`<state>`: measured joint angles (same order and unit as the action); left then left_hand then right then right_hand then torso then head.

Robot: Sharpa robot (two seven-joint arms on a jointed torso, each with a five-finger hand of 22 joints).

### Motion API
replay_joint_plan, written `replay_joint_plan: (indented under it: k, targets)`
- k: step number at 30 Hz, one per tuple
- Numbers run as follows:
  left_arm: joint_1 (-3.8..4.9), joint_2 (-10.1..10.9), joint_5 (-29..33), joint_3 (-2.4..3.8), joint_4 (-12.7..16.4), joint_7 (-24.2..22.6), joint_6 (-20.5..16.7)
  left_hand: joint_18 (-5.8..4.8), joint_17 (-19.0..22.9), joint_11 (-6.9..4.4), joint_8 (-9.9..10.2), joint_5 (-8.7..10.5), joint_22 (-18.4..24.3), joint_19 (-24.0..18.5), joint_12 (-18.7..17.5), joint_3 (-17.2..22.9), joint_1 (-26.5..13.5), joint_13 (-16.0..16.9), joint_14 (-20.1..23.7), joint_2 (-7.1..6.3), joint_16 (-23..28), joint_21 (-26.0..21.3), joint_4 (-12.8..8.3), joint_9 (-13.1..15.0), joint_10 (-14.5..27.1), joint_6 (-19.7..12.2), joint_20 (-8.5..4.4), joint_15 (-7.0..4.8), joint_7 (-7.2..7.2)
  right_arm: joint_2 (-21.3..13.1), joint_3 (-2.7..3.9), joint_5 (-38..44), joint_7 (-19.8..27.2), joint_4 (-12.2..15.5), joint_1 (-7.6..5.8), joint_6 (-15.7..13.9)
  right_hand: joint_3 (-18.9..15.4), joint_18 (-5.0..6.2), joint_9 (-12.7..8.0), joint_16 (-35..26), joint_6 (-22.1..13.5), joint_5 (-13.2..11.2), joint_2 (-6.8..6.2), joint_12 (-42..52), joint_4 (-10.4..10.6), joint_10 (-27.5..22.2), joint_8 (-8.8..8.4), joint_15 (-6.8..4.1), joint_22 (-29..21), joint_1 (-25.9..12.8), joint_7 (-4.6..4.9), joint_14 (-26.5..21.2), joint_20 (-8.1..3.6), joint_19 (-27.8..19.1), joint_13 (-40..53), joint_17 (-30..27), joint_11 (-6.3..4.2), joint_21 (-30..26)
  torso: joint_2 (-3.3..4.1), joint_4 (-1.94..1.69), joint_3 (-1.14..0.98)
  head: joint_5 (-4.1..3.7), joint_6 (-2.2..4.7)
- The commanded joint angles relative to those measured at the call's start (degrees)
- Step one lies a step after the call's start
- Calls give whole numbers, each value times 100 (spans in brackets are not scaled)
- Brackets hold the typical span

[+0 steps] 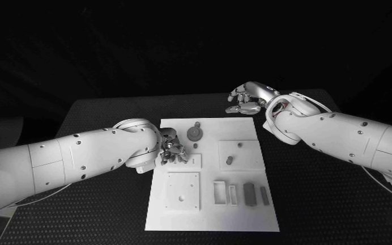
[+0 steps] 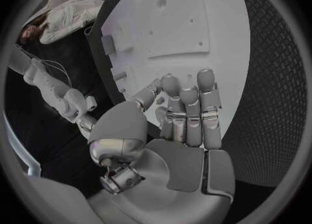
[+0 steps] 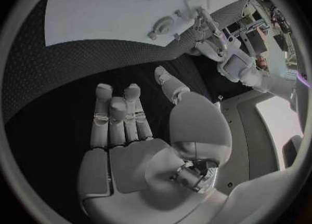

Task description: Assemble the parts on the task board

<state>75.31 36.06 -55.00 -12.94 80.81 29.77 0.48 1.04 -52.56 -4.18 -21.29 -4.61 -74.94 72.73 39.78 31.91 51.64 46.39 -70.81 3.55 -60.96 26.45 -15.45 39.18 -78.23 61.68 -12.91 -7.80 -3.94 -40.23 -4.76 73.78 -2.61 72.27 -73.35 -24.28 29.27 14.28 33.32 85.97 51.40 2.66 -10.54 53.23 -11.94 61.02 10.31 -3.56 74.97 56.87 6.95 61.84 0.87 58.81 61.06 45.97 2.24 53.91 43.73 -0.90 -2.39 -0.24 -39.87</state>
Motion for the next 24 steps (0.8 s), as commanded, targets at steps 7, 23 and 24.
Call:
replay_joint_plan:
  k: [7, 23, 24]
  targets:
    - [-9, -25, 120, -5, -1, 14, 157, 86, 35, -52, 28, -43, -101, -1, 33, 58, 60, -13, 66, 63, -40, 21, -34, 19, 47, 453, -49, -24, 241, 4, 3, 6, 41, 1, 0, 88, -45, 72, -10, 9, -143, 20, 56, 38, -6, -11, 17, -34, 82, 19, 177, 18, -21, 0, -11, -8, -2, -11, 0, -1, -3, -15, -18]
    - [-9, -18, 129, -5, -35, 22, 175, 81, 105, -56, 54, -127, -108, 4, 64, 72, 39, -32, 81, 67, -104, 23, -36, 44, 51, 471, -52, -25, 244, 3, 3, 6, 41, -2, 0, 114, -51, 72, -13, 9, -148, 20, 60, 41, -11, -12, 15, -32, 82, 13, 178, 16, -20, 0, -18, -9, 0, -13, 3, -7, -2, -7, -25]
    - [-9, -18, 129, -5, -37, 22, 176, 81, 107, -55, 55, -128, -108, 4, 64, 73, 38, -33, 82, 68, -106, 23, -35, 45, 51, 471, -52, -25, 244, 3, 3, 6, 41, -2, 0, 114, -51, 72, -13, 9, -148, 20, 60, 41, -11, -12, 15, -32, 82, 13, 178, 16, -20, 0, -18, -9, 0, -13, 2, -6, -2, -5, -21]
